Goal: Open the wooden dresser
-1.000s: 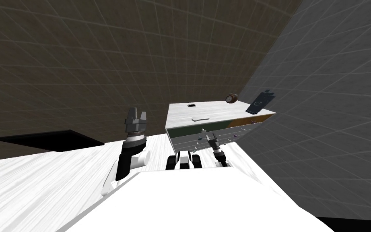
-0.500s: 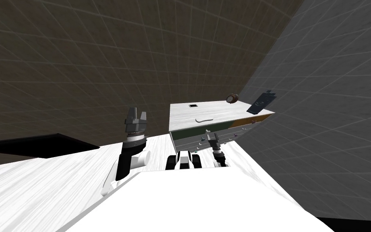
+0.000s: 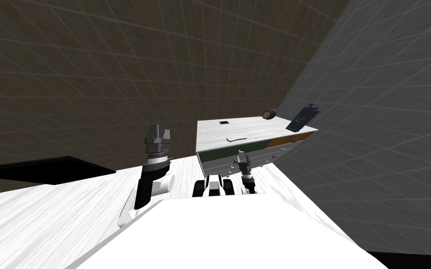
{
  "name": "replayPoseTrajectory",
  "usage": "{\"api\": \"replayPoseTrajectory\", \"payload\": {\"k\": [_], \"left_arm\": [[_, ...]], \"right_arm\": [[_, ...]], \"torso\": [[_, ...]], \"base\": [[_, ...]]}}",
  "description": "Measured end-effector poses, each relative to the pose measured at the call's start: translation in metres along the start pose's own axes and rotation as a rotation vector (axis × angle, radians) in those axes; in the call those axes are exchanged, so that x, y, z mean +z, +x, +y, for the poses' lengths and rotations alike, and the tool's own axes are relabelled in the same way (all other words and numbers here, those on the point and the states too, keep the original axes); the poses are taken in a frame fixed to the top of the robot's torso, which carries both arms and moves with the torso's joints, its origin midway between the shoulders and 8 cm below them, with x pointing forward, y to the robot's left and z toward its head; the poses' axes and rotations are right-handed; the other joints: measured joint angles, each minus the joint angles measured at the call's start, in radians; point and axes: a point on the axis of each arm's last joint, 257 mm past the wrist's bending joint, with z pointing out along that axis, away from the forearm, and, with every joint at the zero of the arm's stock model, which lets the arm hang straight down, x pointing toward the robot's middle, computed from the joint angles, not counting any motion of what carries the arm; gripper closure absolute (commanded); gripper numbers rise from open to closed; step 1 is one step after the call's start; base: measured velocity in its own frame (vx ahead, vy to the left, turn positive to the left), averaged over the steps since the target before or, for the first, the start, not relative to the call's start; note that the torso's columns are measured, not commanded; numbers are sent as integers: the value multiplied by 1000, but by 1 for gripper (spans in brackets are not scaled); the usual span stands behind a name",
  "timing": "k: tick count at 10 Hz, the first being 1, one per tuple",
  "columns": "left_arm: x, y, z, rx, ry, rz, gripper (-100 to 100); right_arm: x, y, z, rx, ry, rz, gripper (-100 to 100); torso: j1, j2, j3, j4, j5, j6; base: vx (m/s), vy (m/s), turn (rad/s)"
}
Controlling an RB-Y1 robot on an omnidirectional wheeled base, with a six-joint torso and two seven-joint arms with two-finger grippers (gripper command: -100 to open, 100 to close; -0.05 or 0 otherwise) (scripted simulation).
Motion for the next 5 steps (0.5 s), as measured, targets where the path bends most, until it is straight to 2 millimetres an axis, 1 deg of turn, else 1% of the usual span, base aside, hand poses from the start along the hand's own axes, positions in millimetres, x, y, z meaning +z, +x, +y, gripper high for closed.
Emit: {"api": "replayPoseTrajectory", "payload": {"k": [1,5], "left_arm": [[0,0,0,0,0,0,0],[0,0,0,0,0,0,0]], "right_arm": [[0,-1,0,2,1,1,-100],[24,7,-7,3,0,-7,-100]], "torso": [[0,0,0,0,0,0],[0,0,0,0,0,0]], "base": [[-3,20,-22],[-2,33,-19]]}}
